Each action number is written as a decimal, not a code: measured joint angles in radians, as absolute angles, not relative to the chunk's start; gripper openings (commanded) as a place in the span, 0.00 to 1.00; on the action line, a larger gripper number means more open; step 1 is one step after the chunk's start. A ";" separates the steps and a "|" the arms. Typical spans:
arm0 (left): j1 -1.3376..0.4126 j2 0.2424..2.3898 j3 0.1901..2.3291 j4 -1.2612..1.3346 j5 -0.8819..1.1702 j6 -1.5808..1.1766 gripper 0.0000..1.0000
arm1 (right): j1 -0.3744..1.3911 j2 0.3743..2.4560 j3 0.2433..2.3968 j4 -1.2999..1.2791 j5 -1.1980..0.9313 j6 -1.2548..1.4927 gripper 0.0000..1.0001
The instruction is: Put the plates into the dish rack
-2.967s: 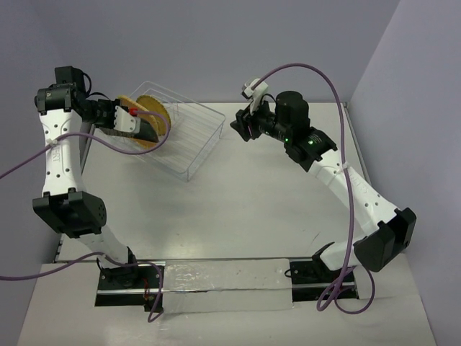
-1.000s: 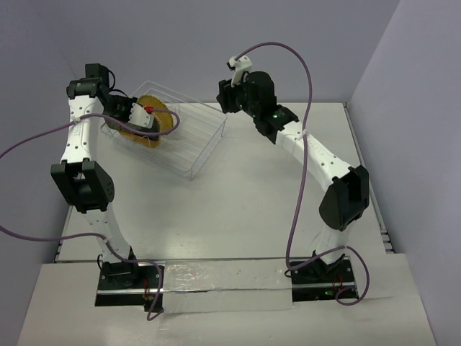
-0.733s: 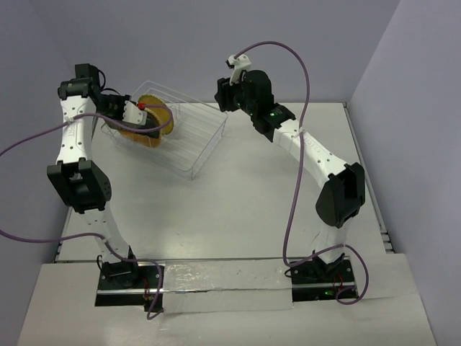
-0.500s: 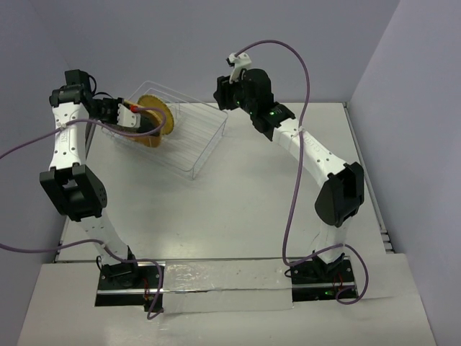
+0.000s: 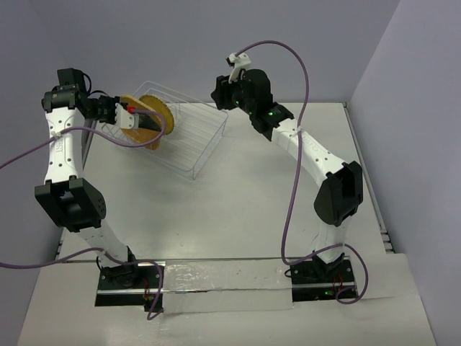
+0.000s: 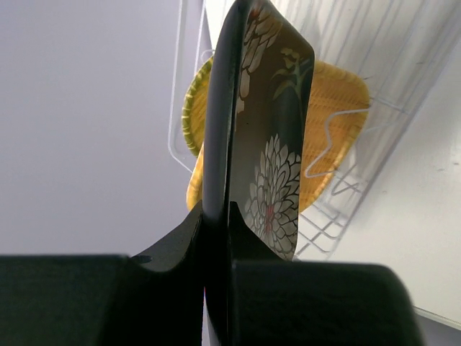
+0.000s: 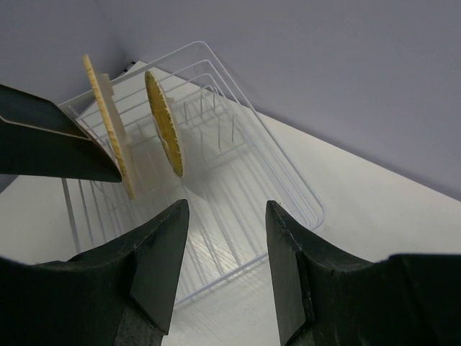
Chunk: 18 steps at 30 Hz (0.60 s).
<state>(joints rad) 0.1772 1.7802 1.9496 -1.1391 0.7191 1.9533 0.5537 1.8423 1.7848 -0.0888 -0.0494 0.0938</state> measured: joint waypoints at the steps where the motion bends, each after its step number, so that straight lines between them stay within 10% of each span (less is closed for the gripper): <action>1: 0.177 1.780 1.952 -1.151 0.716 1.953 0.00 | 0.554 1.842 1.779 -0.083 -0.049 0.098 0.53; 18: 0.180 1.741 1.884 -1.201 0.628 1.964 0.00 | 0.570 1.843 1.763 -0.060 -0.089 0.115 0.53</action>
<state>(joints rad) 0.1802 1.7408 1.8836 -1.2007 0.6280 1.9640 0.5696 1.8427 1.7634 -0.0598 -0.0893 0.1146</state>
